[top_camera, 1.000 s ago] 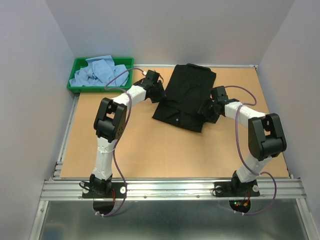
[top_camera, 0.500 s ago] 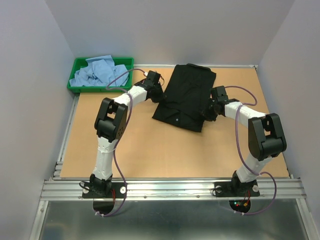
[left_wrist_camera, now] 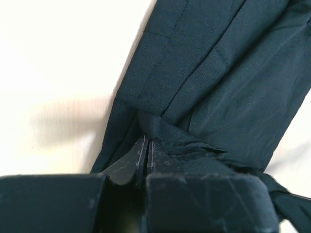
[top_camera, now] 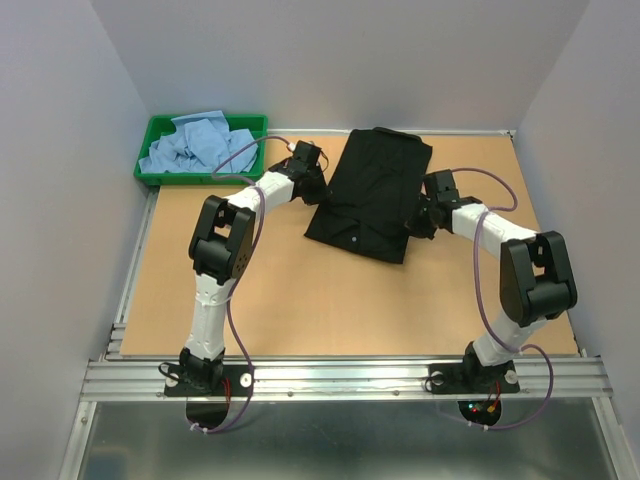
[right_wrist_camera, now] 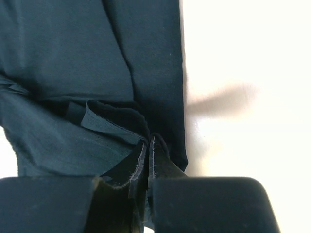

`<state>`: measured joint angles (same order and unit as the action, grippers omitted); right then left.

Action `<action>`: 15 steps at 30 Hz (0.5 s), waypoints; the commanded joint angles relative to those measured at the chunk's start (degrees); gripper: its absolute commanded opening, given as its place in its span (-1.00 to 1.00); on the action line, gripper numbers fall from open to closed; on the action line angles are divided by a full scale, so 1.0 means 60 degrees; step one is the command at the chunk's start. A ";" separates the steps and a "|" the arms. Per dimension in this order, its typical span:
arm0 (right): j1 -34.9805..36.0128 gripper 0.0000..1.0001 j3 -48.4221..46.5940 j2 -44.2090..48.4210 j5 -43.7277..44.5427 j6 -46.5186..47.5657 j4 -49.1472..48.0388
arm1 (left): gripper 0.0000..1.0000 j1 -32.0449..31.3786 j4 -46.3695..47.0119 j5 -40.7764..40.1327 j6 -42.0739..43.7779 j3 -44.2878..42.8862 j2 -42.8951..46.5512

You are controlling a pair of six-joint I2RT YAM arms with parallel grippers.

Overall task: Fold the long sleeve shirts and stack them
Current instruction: Fold the shirt

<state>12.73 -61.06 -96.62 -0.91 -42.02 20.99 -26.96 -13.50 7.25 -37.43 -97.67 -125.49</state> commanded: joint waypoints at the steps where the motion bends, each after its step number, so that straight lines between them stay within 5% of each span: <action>1: -0.0013 -0.99 -0.0692 0.0678 0.0751 0.0440 -0.0189 | -1.00 0.0084 0.0126 -0.0372 0.0291 -0.0625 0.0700; 15: -0.0188 -0.99 -0.2567 -0.0713 0.1278 0.0880 -0.0188 | -1.00 0.0231 0.0797 -0.0724 0.0174 -0.1958 -0.0016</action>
<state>12.64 -72.44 -99.00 4.08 -38.13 21.15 -25.85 -12.60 5.04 -36.80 -105.16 -125.49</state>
